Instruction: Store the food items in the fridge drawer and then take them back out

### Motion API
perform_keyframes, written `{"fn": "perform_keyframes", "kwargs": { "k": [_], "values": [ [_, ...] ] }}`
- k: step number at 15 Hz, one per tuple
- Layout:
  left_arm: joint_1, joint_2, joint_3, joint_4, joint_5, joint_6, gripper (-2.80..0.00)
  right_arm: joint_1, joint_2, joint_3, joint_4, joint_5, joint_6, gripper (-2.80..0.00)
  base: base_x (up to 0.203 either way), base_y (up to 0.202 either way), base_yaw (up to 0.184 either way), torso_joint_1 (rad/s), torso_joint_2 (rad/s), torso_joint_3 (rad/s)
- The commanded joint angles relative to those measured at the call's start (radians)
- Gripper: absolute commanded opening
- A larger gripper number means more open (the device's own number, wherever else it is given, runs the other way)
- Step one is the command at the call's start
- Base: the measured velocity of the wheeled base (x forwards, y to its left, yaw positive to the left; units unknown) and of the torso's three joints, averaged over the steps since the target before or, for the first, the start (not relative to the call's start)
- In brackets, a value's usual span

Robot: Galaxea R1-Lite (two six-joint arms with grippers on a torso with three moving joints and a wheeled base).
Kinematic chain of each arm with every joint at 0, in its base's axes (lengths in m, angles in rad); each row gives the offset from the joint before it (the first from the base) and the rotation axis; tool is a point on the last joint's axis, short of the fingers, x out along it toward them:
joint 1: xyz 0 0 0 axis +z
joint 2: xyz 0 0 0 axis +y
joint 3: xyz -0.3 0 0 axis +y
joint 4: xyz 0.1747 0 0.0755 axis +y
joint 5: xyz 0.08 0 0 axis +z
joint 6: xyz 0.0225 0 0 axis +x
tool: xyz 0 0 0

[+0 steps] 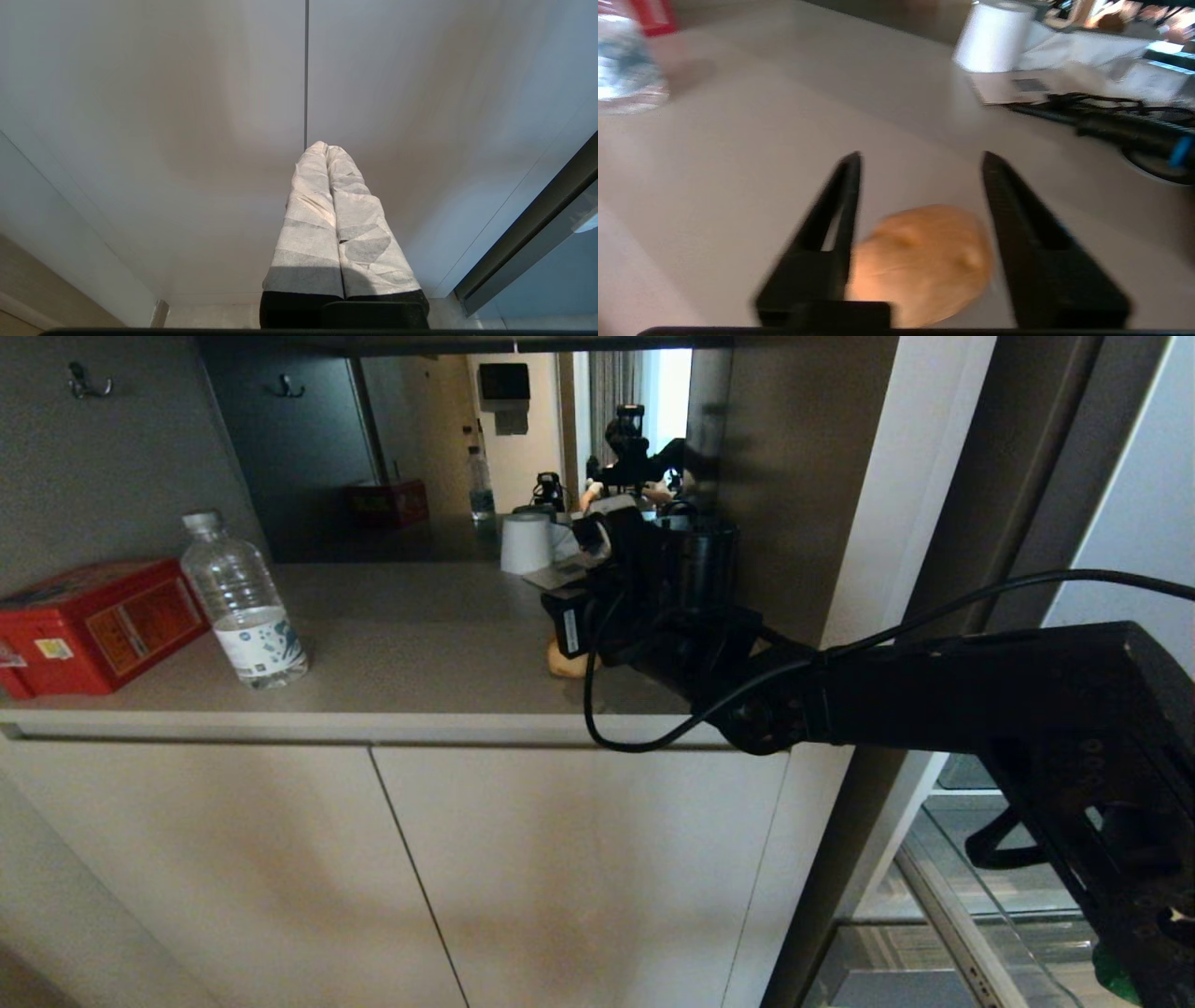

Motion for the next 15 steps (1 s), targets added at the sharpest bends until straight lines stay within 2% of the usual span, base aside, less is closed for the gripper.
{"fn": "perform_keyframes", "kwargs": {
  "k": [1, 3, 7, 15],
  "values": [
    [0.000, 0.000, 0.000, 0.000, 0.000, -0.001, -2.80, -0.012, 0.051, -0.005, -0.055, 0.000, -0.018, 0.00, 0.000, 0.000, 0.000, 0.000, 0.00, 0.000],
    [0.000, 0.000, 0.000, 0.001, 0.000, -0.001, -2.80, -0.026, 0.070, -0.005, -0.112, 0.000, -0.023, 0.00, 0.000, 0.000, 0.000, 0.000, 0.00, 0.000],
    [0.000, 0.000, 0.000, 0.001, 0.000, -0.001, -2.80, -0.036, 0.071, -0.003, -0.114, 0.006, -0.015, 0.00, 0.000, 0.000, 0.000, 0.000, 0.00, 0.000],
    [0.000, 0.000, 0.000, 0.001, 0.000, -0.001, -2.80, -0.038, 0.097, -0.003, -0.073, 0.070, -0.014, 0.00, 0.000, 0.000, 0.000, 0.000, 0.00, 0.000]
  ]
}}
